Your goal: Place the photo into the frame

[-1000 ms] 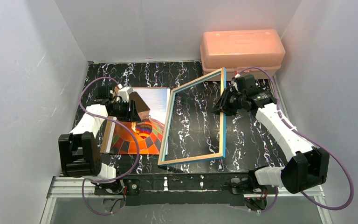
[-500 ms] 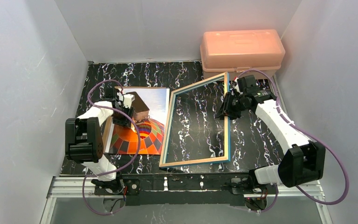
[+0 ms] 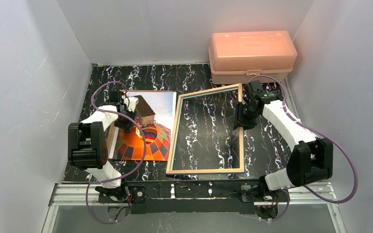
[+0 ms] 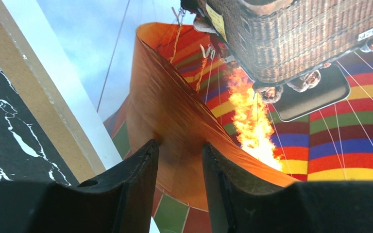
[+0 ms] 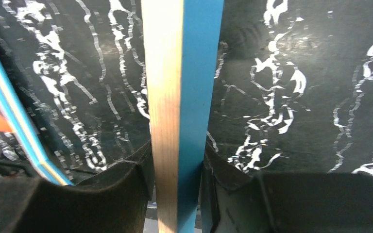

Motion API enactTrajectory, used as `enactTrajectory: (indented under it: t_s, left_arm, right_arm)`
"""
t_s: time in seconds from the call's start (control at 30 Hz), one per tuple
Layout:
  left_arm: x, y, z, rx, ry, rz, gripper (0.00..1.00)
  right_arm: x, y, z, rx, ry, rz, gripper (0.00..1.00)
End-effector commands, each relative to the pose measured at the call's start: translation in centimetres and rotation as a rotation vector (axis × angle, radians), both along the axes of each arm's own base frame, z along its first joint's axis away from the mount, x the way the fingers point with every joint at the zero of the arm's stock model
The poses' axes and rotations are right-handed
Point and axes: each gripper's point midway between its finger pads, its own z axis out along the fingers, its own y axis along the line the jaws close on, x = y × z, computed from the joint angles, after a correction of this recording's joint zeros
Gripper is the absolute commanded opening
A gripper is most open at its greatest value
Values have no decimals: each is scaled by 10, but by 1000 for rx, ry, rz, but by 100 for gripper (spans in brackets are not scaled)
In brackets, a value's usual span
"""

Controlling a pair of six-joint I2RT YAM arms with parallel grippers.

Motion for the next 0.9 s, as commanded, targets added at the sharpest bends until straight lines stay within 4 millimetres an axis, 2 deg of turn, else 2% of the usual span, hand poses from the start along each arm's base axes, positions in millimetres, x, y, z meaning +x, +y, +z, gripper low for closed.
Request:
enactTrajectory:
  t_s: [0.0, 0.3, 0.57, 0.7, 0.87]
  left_arm:
    - [1, 8, -4, 43, 3, -7, 36]
    - [-1, 2, -5, 8, 11, -10, 34]
    - [-1, 2, -3, 12, 2, -16, 33]
    - [0, 2, 1, -4, 5, -12, 33]
    - [4, 4, 10, -39, 4, 6, 33]
  right_arm:
    - [6, -27, -13, -163, -5, 30, 44]
    - [22, -45, -42, -289, -6, 30, 44]
    - [42, -59, -47, -386, -31, -4, 43]
    - [46, -55, -52, -368, -50, -34, 49]
    - [52, -53, -77, -370, -22, -40, 51]
